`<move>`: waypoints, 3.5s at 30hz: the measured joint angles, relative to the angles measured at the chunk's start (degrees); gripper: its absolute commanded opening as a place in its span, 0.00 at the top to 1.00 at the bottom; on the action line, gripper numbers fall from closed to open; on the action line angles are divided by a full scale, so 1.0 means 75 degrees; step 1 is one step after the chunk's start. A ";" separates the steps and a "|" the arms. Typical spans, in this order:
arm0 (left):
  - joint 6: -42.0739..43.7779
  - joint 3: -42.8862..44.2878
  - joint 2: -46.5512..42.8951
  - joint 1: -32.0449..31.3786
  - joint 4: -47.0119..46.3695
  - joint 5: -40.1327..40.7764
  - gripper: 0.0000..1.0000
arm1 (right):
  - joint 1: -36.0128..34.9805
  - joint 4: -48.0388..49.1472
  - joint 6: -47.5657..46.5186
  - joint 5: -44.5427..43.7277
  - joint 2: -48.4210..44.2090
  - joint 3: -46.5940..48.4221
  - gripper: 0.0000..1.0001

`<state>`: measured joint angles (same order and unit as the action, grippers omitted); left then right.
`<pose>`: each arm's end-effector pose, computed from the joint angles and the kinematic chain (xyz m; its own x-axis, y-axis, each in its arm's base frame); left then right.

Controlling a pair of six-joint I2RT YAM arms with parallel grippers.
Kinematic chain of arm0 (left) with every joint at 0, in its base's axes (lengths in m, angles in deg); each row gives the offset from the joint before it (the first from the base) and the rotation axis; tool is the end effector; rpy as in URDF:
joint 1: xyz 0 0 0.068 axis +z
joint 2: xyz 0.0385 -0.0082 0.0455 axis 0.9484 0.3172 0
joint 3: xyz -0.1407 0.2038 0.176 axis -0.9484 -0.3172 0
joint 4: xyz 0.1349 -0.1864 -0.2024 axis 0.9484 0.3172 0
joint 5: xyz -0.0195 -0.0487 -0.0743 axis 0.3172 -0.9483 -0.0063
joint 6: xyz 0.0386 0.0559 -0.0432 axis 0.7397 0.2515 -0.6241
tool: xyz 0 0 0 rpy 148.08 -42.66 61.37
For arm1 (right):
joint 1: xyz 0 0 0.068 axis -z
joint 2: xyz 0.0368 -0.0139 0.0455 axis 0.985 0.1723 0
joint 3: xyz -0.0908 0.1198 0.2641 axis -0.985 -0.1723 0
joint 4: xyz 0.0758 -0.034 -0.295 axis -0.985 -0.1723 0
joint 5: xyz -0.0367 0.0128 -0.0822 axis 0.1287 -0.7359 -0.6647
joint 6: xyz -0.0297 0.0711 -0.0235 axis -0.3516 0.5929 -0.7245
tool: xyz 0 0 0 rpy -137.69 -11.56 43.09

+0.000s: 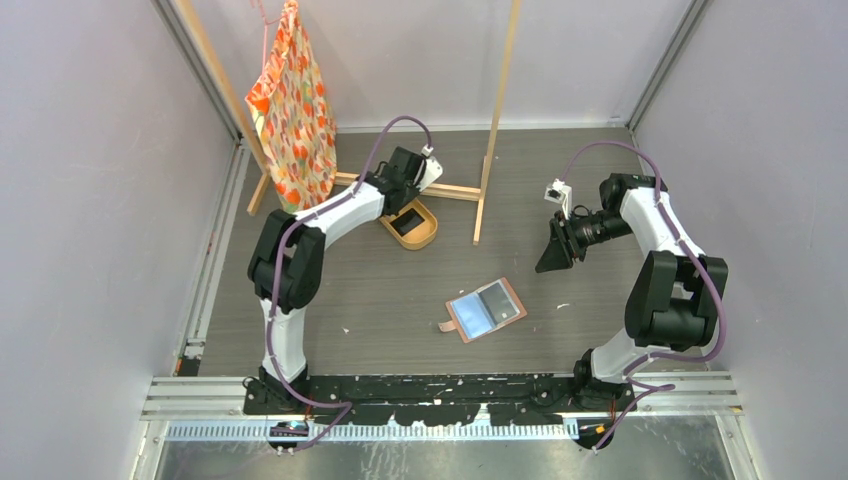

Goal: Put the credit cards into the card holder
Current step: Pick up the credit card from the storage box, then insert the credit card into the card holder.

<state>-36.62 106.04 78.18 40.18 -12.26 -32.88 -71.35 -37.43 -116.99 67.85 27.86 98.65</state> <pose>0.4572 -0.2525 0.1984 -0.4788 0.7265 -0.4929 0.5515 0.6857 0.4750 0.3075 0.0095 0.2424 -0.6762 -0.4106 -0.6117 -0.7357 0.4191 0.5320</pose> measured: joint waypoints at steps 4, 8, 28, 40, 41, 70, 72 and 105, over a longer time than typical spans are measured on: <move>0.0023 -0.0195 -0.0181 -0.0032 -0.0210 0.0058 0.78 | -0.0003 -0.0017 -0.0044 -0.0003 0.0020 0.0006 0.59; 0.0047 -0.0213 -0.0210 -0.0038 -0.0338 0.0082 0.78 | -0.0012 -0.0044 -0.0061 -0.0003 0.0020 0.0006 0.59; 0.0192 -0.0414 -0.0720 -0.0458 -0.0329 0.0154 1.00 | -0.0061 -0.0254 -0.0233 0.0026 0.0020 0.0064 0.59; -0.1055 -0.1000 -0.2757 -0.0743 0.0557 -0.0434 1.00 | -0.0443 -0.0268 -0.0149 0.0087 -0.0204 0.0122 0.59; -0.1309 -0.1221 -0.3290 -0.0793 0.0501 -0.0819 1.00 | -0.0495 -0.0178 -0.0044 0.0096 -0.0332 0.0114 0.59; -0.9200 -0.8370 -0.5779 -0.3281 -1.0276 -0.2978 1.00 | -0.2276 0.5450 0.7149 0.2544 -0.1920 -0.1606 0.45; -0.9253 -0.8358 -0.5546 -0.3311 -1.0515 -0.2804 0.99 | -0.2320 0.5817 0.7644 0.2565 -0.1964 -0.1684 0.48; -0.6336 -0.7379 -0.8268 -0.2206 -0.6184 -0.5155 0.00 | -0.2836 0.1376 0.2430 0.1338 -0.1679 -0.0283 0.99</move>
<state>-84.14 50.70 16.17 23.63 -58.64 -71.55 -92.61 -27.11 -98.76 77.88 15.27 96.53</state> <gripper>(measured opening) 0.996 0.027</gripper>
